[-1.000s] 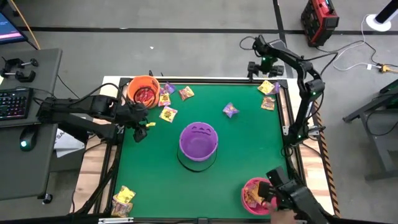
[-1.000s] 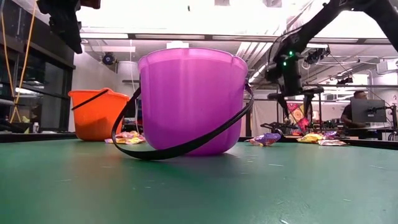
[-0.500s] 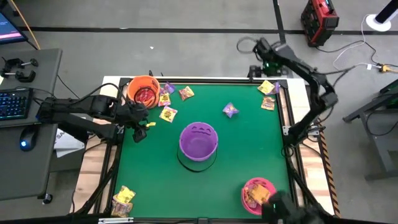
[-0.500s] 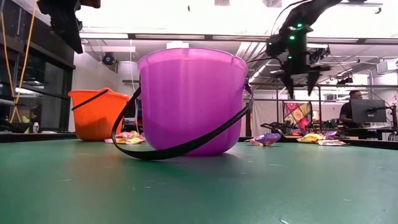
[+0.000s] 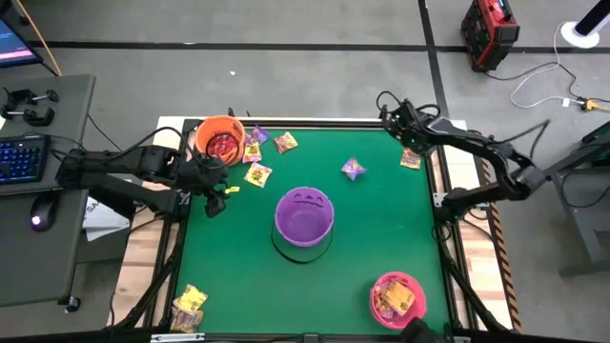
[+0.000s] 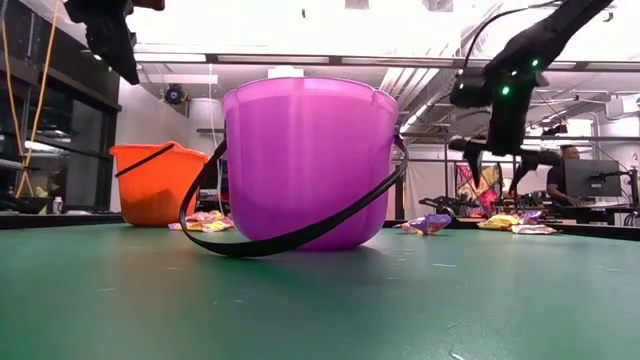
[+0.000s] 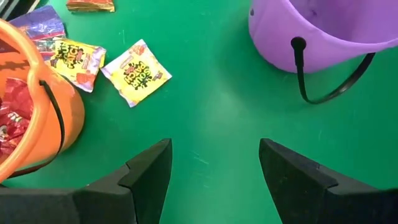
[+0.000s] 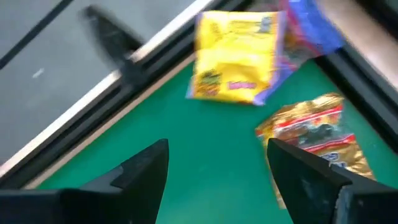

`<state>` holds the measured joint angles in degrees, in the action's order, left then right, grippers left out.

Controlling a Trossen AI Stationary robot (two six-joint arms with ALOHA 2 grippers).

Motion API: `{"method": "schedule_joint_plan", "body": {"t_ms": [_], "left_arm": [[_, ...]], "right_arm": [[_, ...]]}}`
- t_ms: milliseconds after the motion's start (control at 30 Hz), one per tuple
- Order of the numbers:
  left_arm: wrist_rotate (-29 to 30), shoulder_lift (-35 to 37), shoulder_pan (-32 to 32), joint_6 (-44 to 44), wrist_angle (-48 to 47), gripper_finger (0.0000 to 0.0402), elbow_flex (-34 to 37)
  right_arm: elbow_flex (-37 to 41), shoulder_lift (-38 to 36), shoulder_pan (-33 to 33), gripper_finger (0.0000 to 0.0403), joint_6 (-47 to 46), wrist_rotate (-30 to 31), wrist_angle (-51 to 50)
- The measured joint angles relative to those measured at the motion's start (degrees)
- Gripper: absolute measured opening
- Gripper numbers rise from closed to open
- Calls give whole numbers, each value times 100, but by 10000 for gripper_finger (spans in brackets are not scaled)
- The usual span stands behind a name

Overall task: Sort candy by brand, put in halloween buckets
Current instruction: Put the yellow candy into the pink bucket

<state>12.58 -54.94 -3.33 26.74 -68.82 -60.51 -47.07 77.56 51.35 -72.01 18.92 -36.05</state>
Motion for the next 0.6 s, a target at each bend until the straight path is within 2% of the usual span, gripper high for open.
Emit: {"method": "schedule_joint_plan", "body": {"t_ms": [267, 433, 600], "left_arm": [[0, -1, 0, 106, -6, 229, 0], [0, -1, 0, 107, -8, 229, 0], [18, -1, 0, 87, -8, 229, 0]], "right_arm": [[-353, 1004, 89, 266, -1004, 414, -114], [-857, 1362, 267, 266, -1002, 612, -610], [-1443, 1535, 447, 266, -228, 646, -409]]}}
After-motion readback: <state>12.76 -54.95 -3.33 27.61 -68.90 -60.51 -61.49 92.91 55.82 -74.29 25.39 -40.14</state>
